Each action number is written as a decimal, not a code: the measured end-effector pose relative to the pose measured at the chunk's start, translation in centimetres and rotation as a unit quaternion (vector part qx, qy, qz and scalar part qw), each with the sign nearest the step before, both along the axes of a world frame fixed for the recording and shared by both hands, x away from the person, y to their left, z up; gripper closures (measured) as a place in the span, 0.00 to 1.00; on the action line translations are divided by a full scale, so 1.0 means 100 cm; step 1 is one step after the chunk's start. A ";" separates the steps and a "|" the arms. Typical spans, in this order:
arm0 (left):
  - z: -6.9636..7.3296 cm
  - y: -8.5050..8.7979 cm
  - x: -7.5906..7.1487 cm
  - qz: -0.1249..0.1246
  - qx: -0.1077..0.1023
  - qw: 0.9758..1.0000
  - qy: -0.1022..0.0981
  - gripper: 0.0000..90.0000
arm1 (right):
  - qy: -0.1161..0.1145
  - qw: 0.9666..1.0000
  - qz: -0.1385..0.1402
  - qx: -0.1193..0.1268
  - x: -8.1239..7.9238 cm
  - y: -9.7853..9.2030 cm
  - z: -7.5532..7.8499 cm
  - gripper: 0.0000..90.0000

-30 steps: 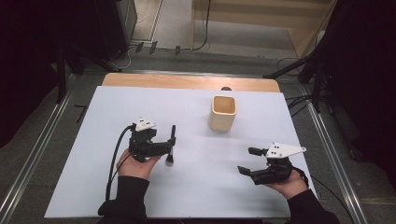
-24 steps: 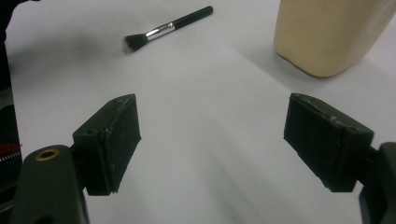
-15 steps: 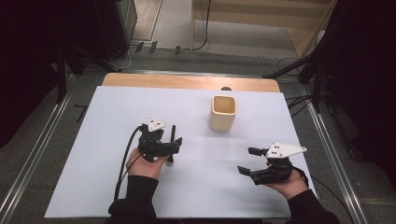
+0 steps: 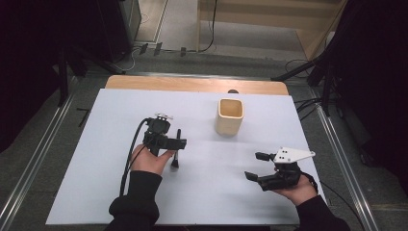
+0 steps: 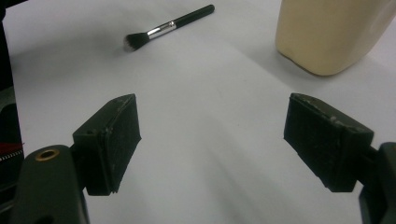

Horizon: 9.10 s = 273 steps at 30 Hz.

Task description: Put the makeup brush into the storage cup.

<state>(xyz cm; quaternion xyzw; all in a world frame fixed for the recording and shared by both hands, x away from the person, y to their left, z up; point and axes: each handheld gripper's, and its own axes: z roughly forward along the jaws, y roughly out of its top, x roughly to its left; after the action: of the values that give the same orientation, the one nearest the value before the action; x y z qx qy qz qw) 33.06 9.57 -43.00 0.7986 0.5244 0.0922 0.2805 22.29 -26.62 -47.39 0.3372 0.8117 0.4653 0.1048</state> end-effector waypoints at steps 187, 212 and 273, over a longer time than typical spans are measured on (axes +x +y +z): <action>-0.005 0.023 -0.017 -0.330 -0.186 0.915 0.143 0.88 | 0.040 0.996 0.026 0.081 0.008 0.042 0.016 0.27; 0.003 -0.006 -0.018 -0.462 -0.083 0.869 0.155 0.88 | 0.042 0.988 0.143 0.041 0.025 0.063 0.025 0.29; 0.008 -0.046 -0.028 -0.580 0.070 0.799 0.143 0.88 | 0.155 0.938 0.293 -0.102 0.049 0.143 0.014 0.85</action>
<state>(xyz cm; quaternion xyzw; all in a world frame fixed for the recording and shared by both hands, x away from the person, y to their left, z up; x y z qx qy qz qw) 30.26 4.97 -42.25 0.9749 -0.0104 -0.1671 0.1468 27.23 -12.34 -45.97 0.1396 0.9239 0.3319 -0.1292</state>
